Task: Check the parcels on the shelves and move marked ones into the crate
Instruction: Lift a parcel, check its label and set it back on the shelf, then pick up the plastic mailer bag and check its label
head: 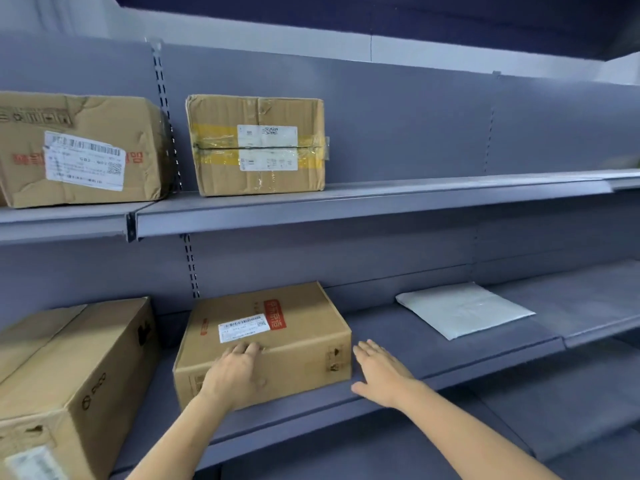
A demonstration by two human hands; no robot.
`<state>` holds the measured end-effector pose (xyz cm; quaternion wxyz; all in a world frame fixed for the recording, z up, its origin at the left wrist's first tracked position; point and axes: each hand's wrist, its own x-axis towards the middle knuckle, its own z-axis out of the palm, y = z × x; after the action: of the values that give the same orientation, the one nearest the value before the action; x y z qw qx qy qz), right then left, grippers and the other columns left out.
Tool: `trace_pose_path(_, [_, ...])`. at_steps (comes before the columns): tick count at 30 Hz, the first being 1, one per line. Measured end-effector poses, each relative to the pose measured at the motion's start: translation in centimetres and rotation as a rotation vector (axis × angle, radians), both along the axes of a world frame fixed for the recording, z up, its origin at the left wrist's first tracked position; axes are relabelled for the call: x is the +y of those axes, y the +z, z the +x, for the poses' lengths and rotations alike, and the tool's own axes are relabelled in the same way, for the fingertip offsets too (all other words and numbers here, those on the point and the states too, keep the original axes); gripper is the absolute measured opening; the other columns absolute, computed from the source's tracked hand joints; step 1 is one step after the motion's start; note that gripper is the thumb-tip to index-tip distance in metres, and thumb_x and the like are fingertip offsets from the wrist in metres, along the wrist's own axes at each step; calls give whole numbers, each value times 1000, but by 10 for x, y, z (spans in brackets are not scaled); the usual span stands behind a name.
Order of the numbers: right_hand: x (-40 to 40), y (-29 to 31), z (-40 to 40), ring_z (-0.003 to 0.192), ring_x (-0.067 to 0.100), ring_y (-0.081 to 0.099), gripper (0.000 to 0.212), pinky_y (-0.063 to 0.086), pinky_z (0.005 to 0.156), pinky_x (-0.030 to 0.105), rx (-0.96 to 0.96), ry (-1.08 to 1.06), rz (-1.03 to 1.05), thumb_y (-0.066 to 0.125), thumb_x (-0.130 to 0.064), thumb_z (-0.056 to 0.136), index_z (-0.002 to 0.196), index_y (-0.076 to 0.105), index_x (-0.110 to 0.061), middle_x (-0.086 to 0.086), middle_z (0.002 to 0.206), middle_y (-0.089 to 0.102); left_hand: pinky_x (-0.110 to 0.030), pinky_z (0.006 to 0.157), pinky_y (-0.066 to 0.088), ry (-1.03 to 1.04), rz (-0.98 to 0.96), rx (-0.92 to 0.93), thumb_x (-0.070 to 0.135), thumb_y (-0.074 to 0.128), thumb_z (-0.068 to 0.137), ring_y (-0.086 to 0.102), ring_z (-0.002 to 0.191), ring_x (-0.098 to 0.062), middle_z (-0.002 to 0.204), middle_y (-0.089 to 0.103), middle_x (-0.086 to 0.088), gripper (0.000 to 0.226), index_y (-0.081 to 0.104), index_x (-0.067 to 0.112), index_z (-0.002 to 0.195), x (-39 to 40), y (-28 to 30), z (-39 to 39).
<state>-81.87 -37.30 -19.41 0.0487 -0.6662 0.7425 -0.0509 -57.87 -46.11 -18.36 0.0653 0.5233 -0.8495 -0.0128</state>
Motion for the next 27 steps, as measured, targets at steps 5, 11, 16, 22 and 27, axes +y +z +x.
trace_pose_path(5, [56, -2, -47, 145, 24, 8, 66, 14, 117, 33, -29, -63, 2, 49, -29, 93, 146, 18, -6, 9, 155, 17, -34, 108, 31, -77, 45, 41, 33, 53, 90, 30, 136, -30, 146, 35, -10, 68, 20, 17, 147, 59, 10, -46])
trace_pose_path(11, [122, -6, -112, 131, 28, 36, 52, 36, 104, 42, -107, -34, 109, 51, -26, 89, 133, 38, -2, 12, 141, 40, -36, 101, 38, -87, 111, 116, 29, 54, 89, 40, 126, -31, 139, 44, -13, 63, 26, 13, 143, 123, 2, -113])
trace_pose_path(16, [153, -11, -173, 121, 26, 47, 61, 43, 98, 36, -145, -73, 188, 53, -27, 87, 142, 31, -9, 10, 138, 44, -35, 104, 35, -88, 128, 136, 30, 54, 90, 35, 131, -27, 143, 39, -8, 65, 23, 17, 145, 152, -18, -160])
trace_pose_path(22, [146, -32, -198, 109, 26, 55, 56, 47, 89, 37, -160, -113, 263, 54, -25, 84, 133, 40, -2, 13, 133, 47, -34, 107, 32, -127, 150, 75, 28, 53, 90, 30, 134, -28, 147, 35, -9, 63, 25, 15, 144, 158, -28, -198])
trace_pose_path(27, [130, -35, -207, 123, 26, 45, 54, 42, 100, 38, -194, -87, 186, 53, -23, 87, 135, 38, -4, 11, 139, 43, -37, 107, 32, -147, 71, 63, 28, 52, 91, 32, 133, -32, 147, 35, -12, 62, 25, 14, 145, 126, -11, -218])
